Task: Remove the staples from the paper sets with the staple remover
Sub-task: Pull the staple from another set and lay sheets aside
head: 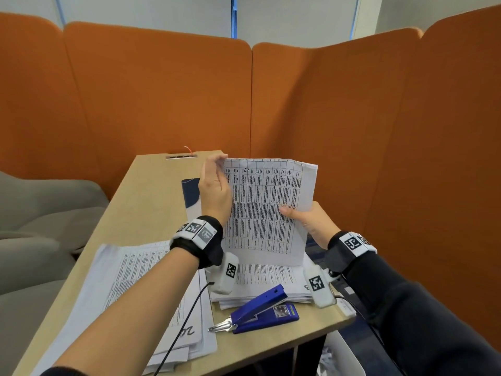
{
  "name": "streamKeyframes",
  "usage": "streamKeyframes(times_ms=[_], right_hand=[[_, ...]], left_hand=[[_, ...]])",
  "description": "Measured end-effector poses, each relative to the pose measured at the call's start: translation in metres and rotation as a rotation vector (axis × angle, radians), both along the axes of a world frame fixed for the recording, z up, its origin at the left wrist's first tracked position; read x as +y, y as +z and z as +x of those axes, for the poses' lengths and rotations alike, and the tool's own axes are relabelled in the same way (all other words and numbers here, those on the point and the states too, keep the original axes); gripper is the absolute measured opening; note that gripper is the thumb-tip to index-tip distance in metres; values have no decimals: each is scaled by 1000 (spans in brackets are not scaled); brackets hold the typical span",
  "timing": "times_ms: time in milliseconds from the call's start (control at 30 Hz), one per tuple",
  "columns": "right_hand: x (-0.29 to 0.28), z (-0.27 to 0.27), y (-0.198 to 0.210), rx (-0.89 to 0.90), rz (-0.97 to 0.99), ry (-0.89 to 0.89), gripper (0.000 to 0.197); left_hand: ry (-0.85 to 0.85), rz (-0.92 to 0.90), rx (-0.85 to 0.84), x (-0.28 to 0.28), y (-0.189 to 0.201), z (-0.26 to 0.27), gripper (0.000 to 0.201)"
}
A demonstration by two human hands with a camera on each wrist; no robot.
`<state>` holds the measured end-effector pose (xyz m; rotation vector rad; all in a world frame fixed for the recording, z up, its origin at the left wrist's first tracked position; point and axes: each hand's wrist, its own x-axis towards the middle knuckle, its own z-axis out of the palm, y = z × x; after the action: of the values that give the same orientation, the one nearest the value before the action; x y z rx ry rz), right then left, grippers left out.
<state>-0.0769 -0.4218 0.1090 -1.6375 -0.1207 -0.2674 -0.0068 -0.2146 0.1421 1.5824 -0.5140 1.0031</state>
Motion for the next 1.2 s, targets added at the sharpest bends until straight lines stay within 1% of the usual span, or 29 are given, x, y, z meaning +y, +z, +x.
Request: streamKeyframes(times_ms=[67,100,167,200,267,367,433,500,533,567,600,633,667,700,733,767,800,833,867,900,933,967,1033,1100,1200], right_hand=[[0,1,1,-9,3,-15,31],[0,1,1,-5,10,-20,30],[1,2,2,8,20,-24,30],[1,3,1,15,26,-26,30],[0,4,0,29,38,-36,31],[-2,3,0,37,27,-63,33],[0,1,6,26,11,-66,32],[4,-1,17,-6,-26,-74,31],[6,-1,23,-50,-89,-125,32],[8,-1,29,-119,-202,-237,36],[11,-1,33,-212,-350,-397,42],[14,-3,36,-335,-496,-555,48],[20,-7,39,-474,-625,-640,50],[28,-13,41,-555,-748,-601,47],[39,-21,42,-544,-857,-432,41],[52,-29,40,-416,-965,-178,35],[64,-37,35,-204,-1097,96,35],[74,-42,26,9,-1239,324,41],[82,-45,14,159,-1364,478,47],[88,-48,2,239,-1474,562,51],[93,-50,-11,260,-1568,594,50],[97,-52,-23,241,-1649,600,47],[103,-56,-40,157,-1748,588,39],[108,-61,-48,86,-1757,556,38],[111,-67,-52,38,-1719,525,35]], left_hand=[[23,-21,3,0,1,-2,31],[26,-56,36,0,1,-2,32],[-4,-118,197,-2,-1,-4,28],[-26,-112,284,-2,-5,-3,24],[-72,-79,369,-1,-16,0,26],[-123,-35,412,4,-29,4,29],[-95,37,396,6,-29,4,29],[-51,30,374,8,-20,2,30],[-13,24,370,11,-14,2,32],[30,25,378,15,-9,3,34],[75,37,391,20,-6,7,37],[103,52,411,26,-6,10,39],[105,66,429,31,-8,14,40],[90,79,449,37,-11,17,40],[63,94,467,41,-16,20,40],[25,106,480,44,-20,21,41],[-15,112,488,45,-24,22,41],[-52,113,498,47,-27,21,43],[-82,115,510,47,-30,20,44],[-104,119,524,48,-30,18,45],[-119,118,533,48,-31,17,45],[-138,115,547,48,-31,15,45],[-166,104,570,48,-32,11,46],[-175,111,574,46,-32,4,45],[-202,116,580,44,-33,-1,44]])
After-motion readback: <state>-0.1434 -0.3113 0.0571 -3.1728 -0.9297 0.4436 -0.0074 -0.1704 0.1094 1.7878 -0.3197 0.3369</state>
